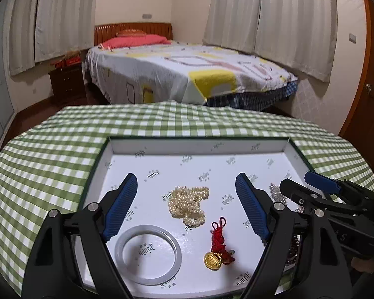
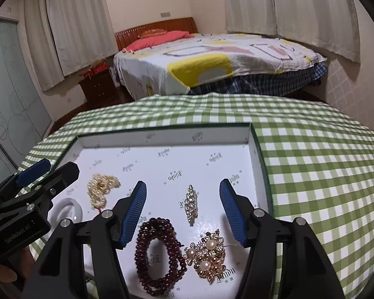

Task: Organize jewelry
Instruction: 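Withdraw both tools from the box toward the remaining jewelry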

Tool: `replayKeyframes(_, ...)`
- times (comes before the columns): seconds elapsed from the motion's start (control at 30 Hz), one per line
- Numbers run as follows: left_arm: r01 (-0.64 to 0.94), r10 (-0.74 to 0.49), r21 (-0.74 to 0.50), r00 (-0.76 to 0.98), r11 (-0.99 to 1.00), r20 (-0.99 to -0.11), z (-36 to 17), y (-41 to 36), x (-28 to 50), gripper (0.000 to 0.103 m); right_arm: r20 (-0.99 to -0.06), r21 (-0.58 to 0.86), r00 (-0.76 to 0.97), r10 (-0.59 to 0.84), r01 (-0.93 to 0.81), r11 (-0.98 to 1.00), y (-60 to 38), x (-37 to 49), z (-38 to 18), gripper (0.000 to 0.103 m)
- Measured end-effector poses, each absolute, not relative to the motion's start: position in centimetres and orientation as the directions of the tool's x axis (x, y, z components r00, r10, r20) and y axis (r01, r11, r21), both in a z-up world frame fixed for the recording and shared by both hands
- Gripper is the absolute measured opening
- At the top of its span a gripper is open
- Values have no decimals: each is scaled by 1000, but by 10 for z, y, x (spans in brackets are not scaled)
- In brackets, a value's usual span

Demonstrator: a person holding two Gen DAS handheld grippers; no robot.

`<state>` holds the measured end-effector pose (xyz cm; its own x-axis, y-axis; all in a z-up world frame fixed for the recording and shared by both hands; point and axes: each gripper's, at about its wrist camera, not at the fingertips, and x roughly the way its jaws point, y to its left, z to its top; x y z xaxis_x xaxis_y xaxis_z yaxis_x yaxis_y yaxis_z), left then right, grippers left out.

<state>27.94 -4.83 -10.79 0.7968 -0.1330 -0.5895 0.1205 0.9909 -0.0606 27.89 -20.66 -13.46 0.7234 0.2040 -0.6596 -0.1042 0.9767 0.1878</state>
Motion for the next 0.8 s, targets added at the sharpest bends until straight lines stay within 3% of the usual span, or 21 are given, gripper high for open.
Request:
replayKeyframes(0.33,122,-124,-38,842,992,-525,-83,-37,236,79,-599,140,781,175,-112,984,-208,237,-106,60)
replayKeyframes(0.8,110,-107,-30,816,994,-567,-108,-14,168,79,-617,145,771,158,-85,986,-212,172,-125,60)
